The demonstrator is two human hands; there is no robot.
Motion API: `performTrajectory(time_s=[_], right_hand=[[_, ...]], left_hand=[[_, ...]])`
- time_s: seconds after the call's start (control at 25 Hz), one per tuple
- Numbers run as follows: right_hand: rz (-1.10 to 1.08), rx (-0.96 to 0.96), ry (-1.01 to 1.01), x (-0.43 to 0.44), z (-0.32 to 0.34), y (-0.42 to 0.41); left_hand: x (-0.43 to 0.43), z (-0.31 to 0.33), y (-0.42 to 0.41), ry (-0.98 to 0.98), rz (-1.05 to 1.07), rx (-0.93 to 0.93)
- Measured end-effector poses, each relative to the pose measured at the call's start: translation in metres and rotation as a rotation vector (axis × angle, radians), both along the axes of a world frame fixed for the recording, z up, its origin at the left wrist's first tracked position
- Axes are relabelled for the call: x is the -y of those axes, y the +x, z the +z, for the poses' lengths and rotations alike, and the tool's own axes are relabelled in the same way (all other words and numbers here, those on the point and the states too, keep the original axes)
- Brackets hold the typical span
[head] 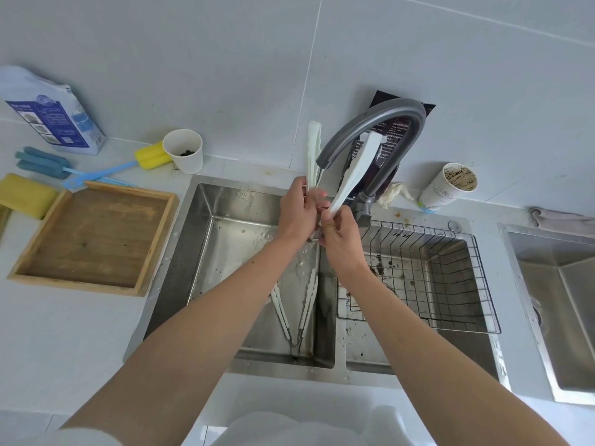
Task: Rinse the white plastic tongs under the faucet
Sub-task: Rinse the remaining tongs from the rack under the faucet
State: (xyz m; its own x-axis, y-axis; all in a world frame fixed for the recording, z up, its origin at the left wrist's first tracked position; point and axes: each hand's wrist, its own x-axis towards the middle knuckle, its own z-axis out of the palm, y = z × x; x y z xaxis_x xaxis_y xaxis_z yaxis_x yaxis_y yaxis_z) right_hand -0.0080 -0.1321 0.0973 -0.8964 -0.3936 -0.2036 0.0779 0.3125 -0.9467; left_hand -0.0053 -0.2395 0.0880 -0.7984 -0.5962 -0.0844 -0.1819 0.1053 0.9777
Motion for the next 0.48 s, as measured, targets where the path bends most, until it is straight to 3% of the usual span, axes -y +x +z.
performTrajectory(time_s=[0.48], right_hand=[[0.095,0.126,-0.092,-0.042,-0.008,0.019]], left_hand=[[-0.024,0.001,-0.006,0.166,-0.046,0.013]])
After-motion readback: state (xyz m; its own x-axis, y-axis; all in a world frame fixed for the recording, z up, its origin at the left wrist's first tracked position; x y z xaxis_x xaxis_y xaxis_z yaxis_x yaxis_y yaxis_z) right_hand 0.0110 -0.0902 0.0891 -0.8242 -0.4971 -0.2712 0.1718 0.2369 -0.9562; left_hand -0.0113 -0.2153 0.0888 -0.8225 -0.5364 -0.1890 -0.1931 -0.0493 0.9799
